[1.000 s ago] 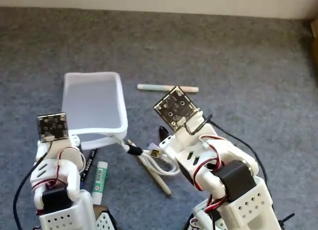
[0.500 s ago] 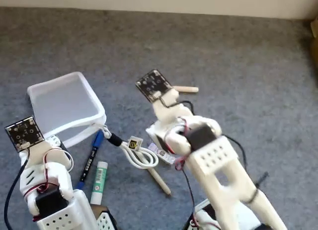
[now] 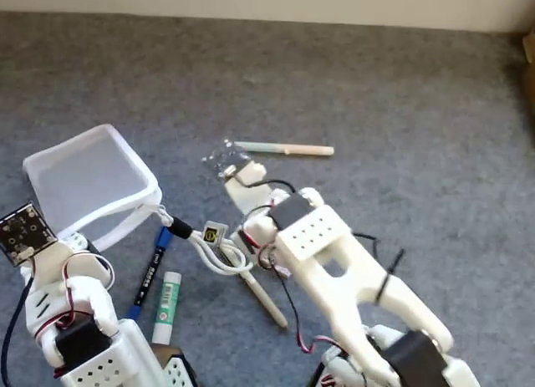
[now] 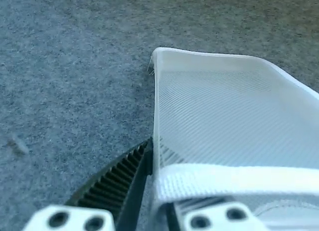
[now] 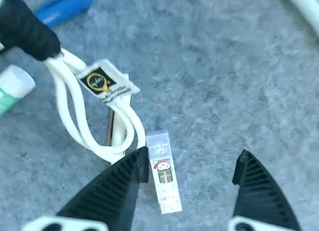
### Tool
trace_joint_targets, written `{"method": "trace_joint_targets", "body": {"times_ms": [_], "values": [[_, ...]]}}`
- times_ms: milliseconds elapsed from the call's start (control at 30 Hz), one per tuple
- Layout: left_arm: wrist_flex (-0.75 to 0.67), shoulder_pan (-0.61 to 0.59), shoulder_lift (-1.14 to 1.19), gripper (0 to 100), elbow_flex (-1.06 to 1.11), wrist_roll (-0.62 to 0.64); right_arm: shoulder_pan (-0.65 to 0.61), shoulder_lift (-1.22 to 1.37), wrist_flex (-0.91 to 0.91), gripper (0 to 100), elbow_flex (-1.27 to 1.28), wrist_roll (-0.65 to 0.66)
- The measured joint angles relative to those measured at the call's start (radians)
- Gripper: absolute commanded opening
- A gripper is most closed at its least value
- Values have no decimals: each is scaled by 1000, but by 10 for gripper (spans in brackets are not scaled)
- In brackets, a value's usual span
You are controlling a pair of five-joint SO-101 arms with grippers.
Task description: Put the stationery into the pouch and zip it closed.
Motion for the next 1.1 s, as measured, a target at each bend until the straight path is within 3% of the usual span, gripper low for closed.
{"method": "trace_joint_targets", "body": {"times_ms": [333,900,1100], "values": [[0,0,0,7,0,2,-37,249,-2,256,-74,83],[0,0,0,7,0,2,-37,255,-2,255,-74,152],[0,0,0,7,0,2,-37,255,26,255,-74,239]]}}
